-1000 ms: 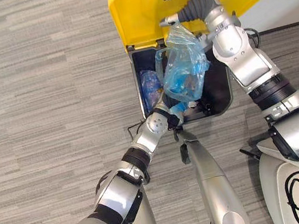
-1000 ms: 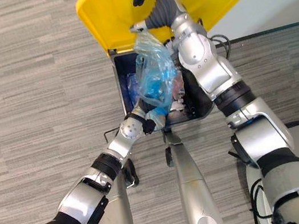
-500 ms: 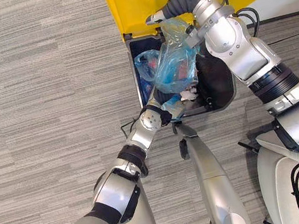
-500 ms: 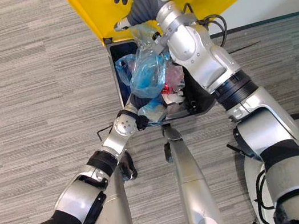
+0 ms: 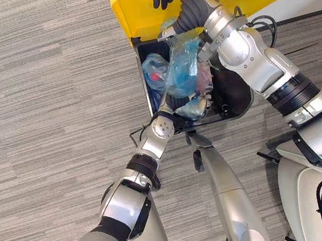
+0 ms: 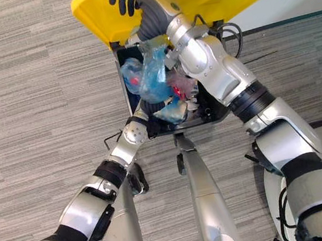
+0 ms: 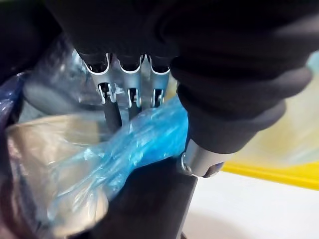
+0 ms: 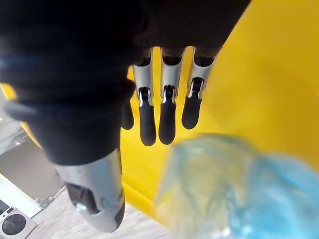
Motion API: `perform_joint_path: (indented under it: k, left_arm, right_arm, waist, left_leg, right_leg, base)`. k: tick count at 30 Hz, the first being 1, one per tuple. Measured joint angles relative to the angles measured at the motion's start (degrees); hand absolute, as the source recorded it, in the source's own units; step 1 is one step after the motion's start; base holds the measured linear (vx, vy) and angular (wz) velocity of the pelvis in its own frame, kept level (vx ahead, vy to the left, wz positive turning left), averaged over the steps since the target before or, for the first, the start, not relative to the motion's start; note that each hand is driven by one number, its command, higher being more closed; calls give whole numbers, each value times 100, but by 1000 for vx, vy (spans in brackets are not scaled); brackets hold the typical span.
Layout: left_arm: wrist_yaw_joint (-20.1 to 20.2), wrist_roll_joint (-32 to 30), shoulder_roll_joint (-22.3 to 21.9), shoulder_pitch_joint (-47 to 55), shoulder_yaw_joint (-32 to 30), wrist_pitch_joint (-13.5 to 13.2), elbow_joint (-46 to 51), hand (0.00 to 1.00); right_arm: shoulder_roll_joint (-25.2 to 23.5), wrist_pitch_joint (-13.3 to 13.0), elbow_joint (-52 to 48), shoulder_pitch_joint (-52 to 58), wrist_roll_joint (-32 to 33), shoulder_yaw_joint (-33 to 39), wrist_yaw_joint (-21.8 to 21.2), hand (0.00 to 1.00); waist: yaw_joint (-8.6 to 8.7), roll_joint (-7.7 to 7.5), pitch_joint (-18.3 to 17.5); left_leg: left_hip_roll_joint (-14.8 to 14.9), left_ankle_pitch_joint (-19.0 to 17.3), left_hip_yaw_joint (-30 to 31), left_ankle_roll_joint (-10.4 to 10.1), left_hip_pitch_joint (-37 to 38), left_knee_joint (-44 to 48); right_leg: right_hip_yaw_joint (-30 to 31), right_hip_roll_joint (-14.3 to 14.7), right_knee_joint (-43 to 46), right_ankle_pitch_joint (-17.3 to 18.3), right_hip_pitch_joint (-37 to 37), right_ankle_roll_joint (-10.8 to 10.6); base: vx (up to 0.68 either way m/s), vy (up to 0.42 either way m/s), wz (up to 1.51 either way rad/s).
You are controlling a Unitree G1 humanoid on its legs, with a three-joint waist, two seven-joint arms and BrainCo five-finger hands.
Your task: Gather rubbish on tea table into small bin, then transfer packed bag to large trash can.
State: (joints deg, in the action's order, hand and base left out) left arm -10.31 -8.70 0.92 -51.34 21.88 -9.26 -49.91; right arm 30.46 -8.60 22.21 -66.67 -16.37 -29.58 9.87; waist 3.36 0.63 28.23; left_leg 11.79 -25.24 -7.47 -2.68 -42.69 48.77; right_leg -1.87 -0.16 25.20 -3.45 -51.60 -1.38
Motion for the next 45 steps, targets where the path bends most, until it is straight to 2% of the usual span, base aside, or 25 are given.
perform_joint_path:
  k: [4,11,14,20,23,26,27,29,33,37,41,45]
  left_arm:
    - [23,3,5,12,24,50,3,0]
    - [63,36,63,17,123,-59,266,0]
    - [150,191,216,127,277,-74,486,0]
    - [151,599,532,1024,282,-254,1571,0]
    - [158,708,784,1644,277,-331,2099,0]
    - [259,894,1175,2427,208,-424,2529,0]
    - [296,943,1340,2799,182,-481,2655,0]
    - [379,1016,1508,3258,-44,-529,2753,0]
    - [532,1099,1693,4216,-649,-618,2504,0]
    - [704,1145,1752,4689,-1286,-583,1096,0]
    - [841,789,1641,4923,-1736,-445,164,0]
    - [877,642,1504,5075,-2151,-373,-201,0]
  right_arm:
    - [43,0,-66,233,-27,6,-2,0]
    - [69,0,-128,583,-229,31,-7,0]
    - [154,3,-317,927,-242,62,-14,0]
    - [253,-5,-1196,2469,-455,478,-34,0]
    - [271,-7,-1402,3289,-476,729,-113,0]
    - [256,-10,-1583,4269,-633,1029,-145,0]
    - [244,-16,-1614,4754,-673,1203,-158,0]
    - [149,-20,-1613,5204,-674,1381,-233,0]
    - [-268,-133,-1030,5839,-676,1661,-273,0]
    - [-691,-137,-30,6084,-731,1767,-417,0]
    - [-1090,-122,646,5994,-898,1921,-502,0]
    - [-1294,-108,1065,6014,-898,2064,-501,0]
  waist:
    - [-46,1,0]
    - [-109,4,-3]
    - [-124,15,-9]
    - [-180,57,-57]
    - [-289,89,-205]
    - [-323,122,-363]
    - [-405,123,-441]
    - [-428,116,-648]
    - [-412,119,-920]
    - [-424,80,-1313]
    - [-411,61,-1374]
    - [-406,-8,-1517]
  left_leg:
    - [3,-1,-20,2,14,0]
    - [4,-5,-36,9,100,3]
    - [6,-5,-19,9,240,-10]
    - [-48,15,98,-14,779,-230]
    - [-89,49,116,-60,1040,-404]
    - [-179,138,212,-123,1435,-676]
    - [-211,191,243,-157,1707,-859]
    - [-264,268,313,-168,1862,-1063]
    - [-408,501,472,-192,2499,-1764]
    - [-404,777,596,-301,2929,-2421]
    - [-393,937,587,-359,3462,-2870]
    - [-400,1020,586,-357,3730,-3103]
  right_leg:
    - [13,4,1,-1,1,1]
    - [17,0,1,-5,79,7]
    - [-10,-6,0,6,230,22]
    - [-151,-84,5,112,762,110]
    - [-169,-129,45,191,935,115]
    - [-316,-255,175,407,1248,90]
    - [-361,-296,203,496,1449,103]
    - [-440,-362,202,573,1572,72]
    - [-587,-482,29,712,2091,-3]
    - [-765,-419,-378,699,2501,10]
    - [-784,-375,-542,699,2895,12]
    - [-790,-369,-652,695,3113,13]
  base:
    - [4,-1,-1]
    - [5,0,0]
    - [21,-6,4]
    - [21,-30,14]
    - [27,-45,13]
    - [83,-72,33]
    - [69,-50,24]
    - [70,-67,30]
    - [82,-72,31]
    - [100,-45,17]
    - [84,-14,-1]
    - [30,1,0]
